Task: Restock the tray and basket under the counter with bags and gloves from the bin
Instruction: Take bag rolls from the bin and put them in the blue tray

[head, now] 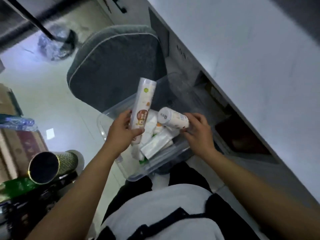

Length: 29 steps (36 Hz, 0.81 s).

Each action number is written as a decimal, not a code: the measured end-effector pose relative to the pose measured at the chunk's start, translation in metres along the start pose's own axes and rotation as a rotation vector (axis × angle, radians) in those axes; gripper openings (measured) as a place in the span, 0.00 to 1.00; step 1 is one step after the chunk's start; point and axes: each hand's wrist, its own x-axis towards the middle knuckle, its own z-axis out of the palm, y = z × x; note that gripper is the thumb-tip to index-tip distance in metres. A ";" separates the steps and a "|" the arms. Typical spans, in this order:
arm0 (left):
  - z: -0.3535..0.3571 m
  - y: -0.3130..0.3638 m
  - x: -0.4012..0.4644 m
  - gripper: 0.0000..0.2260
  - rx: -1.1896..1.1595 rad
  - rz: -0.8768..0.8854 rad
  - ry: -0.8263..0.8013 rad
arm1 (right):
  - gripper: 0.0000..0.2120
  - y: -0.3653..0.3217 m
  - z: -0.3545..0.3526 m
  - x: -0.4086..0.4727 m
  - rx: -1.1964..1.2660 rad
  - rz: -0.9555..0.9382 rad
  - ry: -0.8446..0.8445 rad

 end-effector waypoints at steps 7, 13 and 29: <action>-0.004 0.036 -0.031 0.24 -0.294 0.141 -0.124 | 0.28 -0.039 -0.037 -0.063 0.032 0.202 0.250; -0.014 0.042 -0.056 0.27 -0.286 0.238 -0.392 | 0.28 -0.077 -0.041 -0.164 0.099 0.419 0.547; 0.083 0.053 -0.217 0.30 -0.081 0.399 -1.032 | 0.26 -0.155 -0.047 -0.452 -0.097 0.808 1.009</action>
